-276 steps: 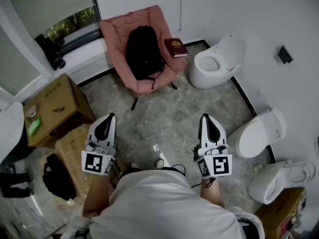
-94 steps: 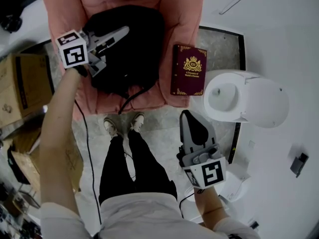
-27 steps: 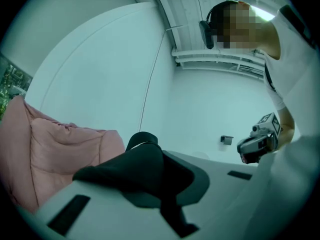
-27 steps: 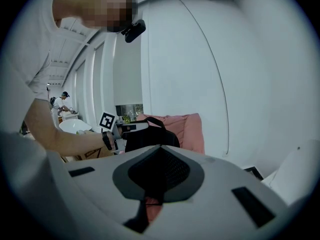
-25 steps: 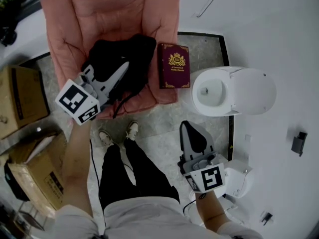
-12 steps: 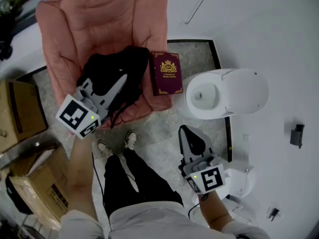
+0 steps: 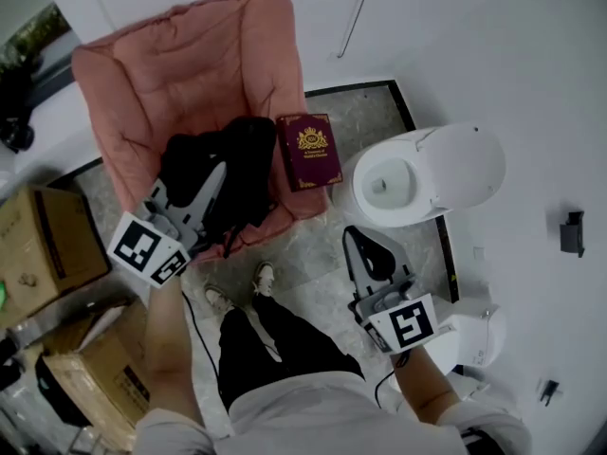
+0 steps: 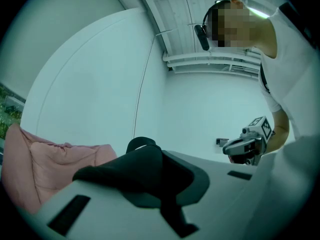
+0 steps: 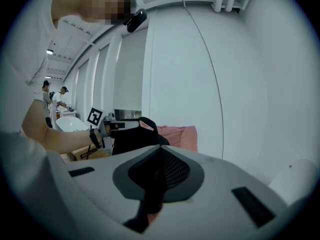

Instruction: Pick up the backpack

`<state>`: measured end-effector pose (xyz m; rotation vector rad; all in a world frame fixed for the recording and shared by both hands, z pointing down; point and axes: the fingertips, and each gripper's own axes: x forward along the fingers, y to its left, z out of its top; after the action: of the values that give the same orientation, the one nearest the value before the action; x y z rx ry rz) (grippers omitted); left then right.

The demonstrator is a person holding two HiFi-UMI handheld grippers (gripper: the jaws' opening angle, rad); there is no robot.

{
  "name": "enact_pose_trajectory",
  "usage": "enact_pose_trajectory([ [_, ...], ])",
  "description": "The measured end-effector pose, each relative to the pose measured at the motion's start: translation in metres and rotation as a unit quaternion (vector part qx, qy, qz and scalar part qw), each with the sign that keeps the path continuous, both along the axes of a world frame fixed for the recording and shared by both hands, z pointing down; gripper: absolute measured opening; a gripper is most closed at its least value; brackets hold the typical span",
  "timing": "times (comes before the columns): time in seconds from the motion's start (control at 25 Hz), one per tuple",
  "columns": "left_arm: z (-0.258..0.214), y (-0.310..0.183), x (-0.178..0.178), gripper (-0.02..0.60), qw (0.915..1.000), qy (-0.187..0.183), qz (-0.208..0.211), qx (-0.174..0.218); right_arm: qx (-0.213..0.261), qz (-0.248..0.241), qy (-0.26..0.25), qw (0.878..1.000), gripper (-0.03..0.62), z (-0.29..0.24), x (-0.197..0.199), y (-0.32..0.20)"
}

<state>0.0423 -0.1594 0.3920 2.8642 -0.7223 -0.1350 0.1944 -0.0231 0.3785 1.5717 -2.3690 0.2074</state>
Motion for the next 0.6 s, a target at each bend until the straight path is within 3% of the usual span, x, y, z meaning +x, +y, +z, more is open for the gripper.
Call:
enact_pose_trajectory([
  [0.6,-0.1,0.036,-0.052,0.018,0.9976,-0.008,-0.068,0.003,0.088,0.009,-0.033,0.995,0.02,-0.096,0.011,0.003],
])
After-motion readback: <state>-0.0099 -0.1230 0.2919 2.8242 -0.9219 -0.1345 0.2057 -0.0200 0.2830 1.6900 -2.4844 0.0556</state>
